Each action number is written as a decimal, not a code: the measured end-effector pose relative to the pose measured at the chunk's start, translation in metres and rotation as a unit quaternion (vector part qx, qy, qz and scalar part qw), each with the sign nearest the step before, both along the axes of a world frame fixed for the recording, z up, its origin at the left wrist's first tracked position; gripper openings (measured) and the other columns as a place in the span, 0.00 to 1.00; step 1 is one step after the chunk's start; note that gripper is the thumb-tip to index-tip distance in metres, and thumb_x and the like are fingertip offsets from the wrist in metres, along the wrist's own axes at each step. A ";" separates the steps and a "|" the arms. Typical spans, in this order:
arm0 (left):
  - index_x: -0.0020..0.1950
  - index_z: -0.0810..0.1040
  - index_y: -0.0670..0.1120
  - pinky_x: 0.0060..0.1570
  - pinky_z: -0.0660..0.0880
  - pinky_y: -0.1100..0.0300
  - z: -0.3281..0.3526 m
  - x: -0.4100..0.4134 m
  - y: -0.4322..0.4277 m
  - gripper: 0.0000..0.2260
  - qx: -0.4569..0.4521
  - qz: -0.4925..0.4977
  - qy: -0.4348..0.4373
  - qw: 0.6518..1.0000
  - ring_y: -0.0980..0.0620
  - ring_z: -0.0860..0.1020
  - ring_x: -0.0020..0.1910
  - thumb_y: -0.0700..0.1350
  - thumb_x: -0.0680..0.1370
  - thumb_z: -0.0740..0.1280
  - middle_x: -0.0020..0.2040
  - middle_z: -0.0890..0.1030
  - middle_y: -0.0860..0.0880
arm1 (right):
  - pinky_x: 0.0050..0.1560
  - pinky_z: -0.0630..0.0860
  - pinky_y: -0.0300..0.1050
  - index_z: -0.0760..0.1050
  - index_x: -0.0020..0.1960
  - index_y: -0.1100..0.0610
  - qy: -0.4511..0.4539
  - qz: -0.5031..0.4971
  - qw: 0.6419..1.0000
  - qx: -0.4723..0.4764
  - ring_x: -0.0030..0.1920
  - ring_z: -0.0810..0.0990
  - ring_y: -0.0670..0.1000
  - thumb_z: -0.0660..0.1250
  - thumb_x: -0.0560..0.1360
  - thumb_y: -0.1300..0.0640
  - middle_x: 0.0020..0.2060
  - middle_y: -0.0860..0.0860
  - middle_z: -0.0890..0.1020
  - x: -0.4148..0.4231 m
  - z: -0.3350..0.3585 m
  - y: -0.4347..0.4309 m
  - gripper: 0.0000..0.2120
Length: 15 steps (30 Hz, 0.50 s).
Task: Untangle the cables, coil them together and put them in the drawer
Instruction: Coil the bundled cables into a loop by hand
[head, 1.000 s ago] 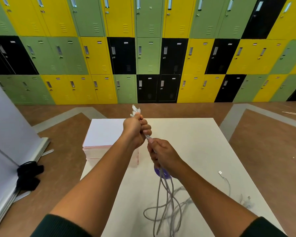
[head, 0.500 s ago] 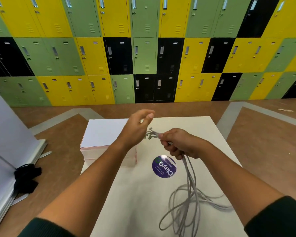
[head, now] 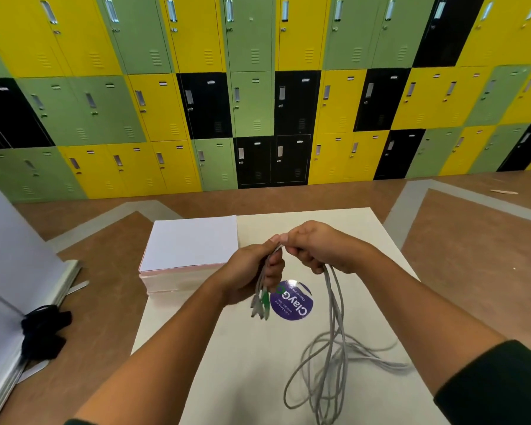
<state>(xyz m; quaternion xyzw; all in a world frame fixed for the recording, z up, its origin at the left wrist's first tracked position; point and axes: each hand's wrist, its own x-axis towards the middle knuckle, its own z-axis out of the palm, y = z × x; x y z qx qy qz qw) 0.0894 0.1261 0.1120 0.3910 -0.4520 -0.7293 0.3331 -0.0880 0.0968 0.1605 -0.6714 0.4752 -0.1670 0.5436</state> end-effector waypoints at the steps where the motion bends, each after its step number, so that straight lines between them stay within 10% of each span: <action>1: 0.36 0.64 0.47 0.33 0.65 0.57 -0.001 0.000 0.002 0.21 0.026 -0.008 0.027 0.999 0.51 0.61 0.28 0.58 0.84 0.56 0.31 0.60 0.48 | 0.27 0.59 0.41 0.69 0.36 0.58 -0.007 -0.002 1.000 -0.005 0.26 0.58 0.48 0.63 0.82 0.49 0.24 0.49 0.63 0.001 0.000 0.000 0.18; 15: 0.31 0.62 0.50 0.23 0.49 0.64 0.056 0.012 -0.005 0.22 -0.020 0.126 0.215 0.968 0.56 0.49 0.25 0.58 0.83 0.55 0.27 0.52 0.54 | 0.36 0.76 0.46 0.72 0.41 0.59 -0.119 -0.046 0.991 -0.047 0.32 0.77 0.55 0.66 0.81 0.53 0.29 0.53 0.75 0.002 -0.033 0.006 0.13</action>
